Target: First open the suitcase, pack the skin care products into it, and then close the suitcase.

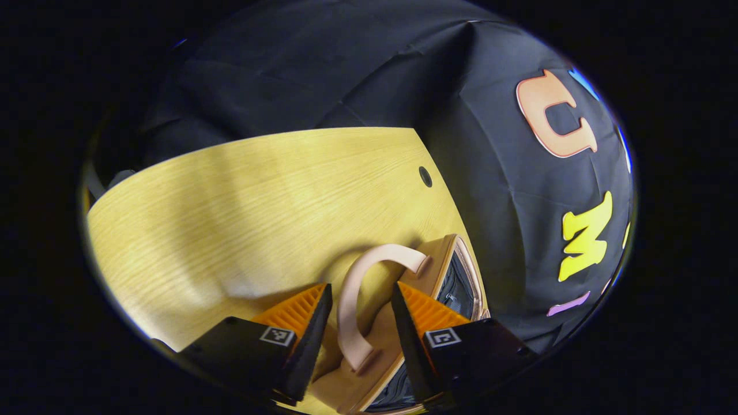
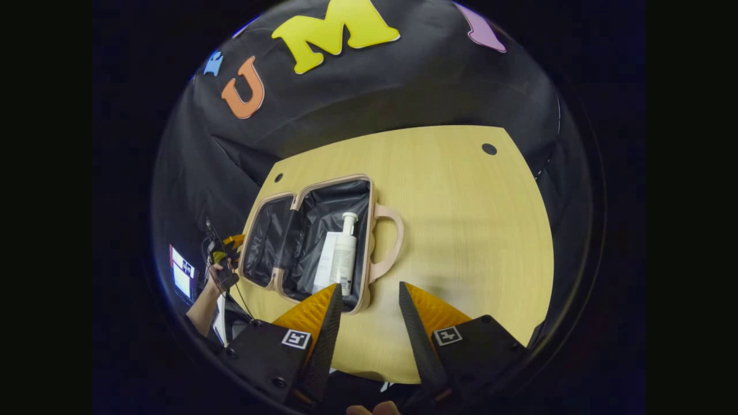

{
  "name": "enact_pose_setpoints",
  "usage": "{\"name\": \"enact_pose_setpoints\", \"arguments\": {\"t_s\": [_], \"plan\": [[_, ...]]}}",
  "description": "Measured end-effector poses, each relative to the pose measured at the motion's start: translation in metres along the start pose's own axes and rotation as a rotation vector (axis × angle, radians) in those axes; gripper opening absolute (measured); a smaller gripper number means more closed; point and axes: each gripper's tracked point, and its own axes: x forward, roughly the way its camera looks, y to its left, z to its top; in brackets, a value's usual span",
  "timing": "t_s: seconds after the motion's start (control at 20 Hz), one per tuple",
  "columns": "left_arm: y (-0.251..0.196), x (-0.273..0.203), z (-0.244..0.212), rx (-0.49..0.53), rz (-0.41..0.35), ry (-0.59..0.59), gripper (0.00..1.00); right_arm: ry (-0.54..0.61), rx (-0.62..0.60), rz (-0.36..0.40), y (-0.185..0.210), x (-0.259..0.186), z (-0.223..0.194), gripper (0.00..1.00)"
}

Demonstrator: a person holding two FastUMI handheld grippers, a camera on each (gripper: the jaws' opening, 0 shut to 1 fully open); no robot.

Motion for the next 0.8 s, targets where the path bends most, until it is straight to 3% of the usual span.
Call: {"name": "enact_pose_setpoints", "arguments": {"t_s": [0.05, 0.1, 0.15, 0.2, 0.3, 0.55, 0.8], "plan": [[0.001, 0.002, -0.003, -0.015, 0.005, 0.012, 0.75, -0.005, 0.005, 0.005, 0.001, -0.001, 0.001, 0.60], [0.005, 0.005, -0.002, -0.028, 0.022, 0.017, 0.37, -0.011, 0.010, 0.009, 0.001, -0.003, 0.000, 0.60], [0.010, 0.006, 0.000, -0.049, 0.046, 0.017, 0.42, -0.017, 0.012, 0.014, 0.002, -0.005, 0.000, 0.60], [0.010, 0.005, 0.000, -0.081, 0.050, 0.020, 0.18, -0.022, 0.011, 0.019, 0.002, -0.007, 0.000, 0.60], [0.001, 0.000, 0.002, -0.099, 0.033, 0.010, 0.16, -0.038, 0.003, 0.021, -0.001, -0.009, 0.001, 0.56], [-0.064, -0.046, 0.028, 0.037, -0.016, -0.108, 0.09, -0.175, -0.009, -0.044, -0.025, -0.019, 0.024, 0.60], [-0.177, -0.091, 0.024, 0.343, -0.092, -0.224, 0.07, -0.374, 0.090, -0.167, -0.087, -0.049, 0.067, 0.60]]}}
